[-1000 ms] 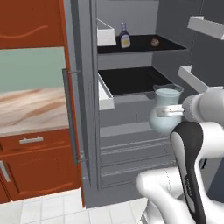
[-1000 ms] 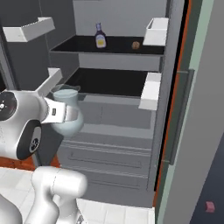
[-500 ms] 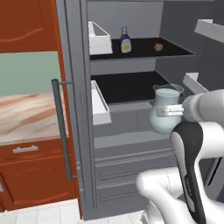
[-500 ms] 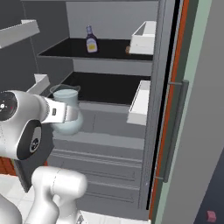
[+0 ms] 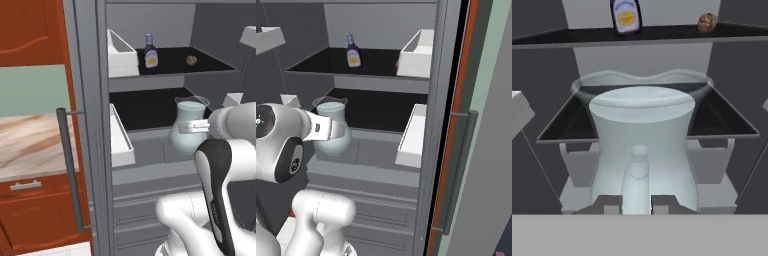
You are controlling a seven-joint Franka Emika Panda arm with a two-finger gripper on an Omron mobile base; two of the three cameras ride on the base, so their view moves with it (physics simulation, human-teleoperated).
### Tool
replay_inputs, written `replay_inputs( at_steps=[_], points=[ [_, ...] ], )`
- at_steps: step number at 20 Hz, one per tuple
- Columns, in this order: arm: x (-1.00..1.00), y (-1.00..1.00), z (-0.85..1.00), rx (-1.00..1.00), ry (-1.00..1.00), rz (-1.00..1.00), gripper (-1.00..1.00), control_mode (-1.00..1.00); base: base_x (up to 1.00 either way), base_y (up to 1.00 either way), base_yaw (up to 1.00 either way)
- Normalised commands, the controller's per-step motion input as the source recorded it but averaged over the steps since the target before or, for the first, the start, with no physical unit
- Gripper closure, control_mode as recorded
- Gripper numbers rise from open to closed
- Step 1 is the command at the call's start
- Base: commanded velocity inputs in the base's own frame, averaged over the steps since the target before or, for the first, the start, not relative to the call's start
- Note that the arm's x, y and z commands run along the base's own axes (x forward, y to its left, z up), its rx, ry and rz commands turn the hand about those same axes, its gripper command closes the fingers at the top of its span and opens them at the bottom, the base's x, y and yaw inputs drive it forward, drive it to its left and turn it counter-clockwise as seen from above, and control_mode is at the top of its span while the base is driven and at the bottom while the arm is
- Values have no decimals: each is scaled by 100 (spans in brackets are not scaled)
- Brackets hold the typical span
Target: Move the condiment bottle and walnut from the second highest shelf to the top shelf to make space. Then, place the pitcher from the counter on the cleared second highest shelf.
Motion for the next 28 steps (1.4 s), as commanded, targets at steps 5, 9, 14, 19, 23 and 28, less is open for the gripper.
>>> replay_inputs(
  at_steps=[5,9,14,19,23,28],
  points=[
    [0,0,0,0,0,0,100,100,54,-3,0],
    [0,0,0,0,0,0,100,100,47,0,0],
    [0,0,0,0,0,0,100,100,43,0,0],
    [10,0,-19,-1,-5,0,100,-100,21,0,0],
    [18,0,-51,-3,-14,0,100,-100,0,0,0],
    [27,0,-47,-1,-14,0,100,-100,0,0,0]
  ],
)
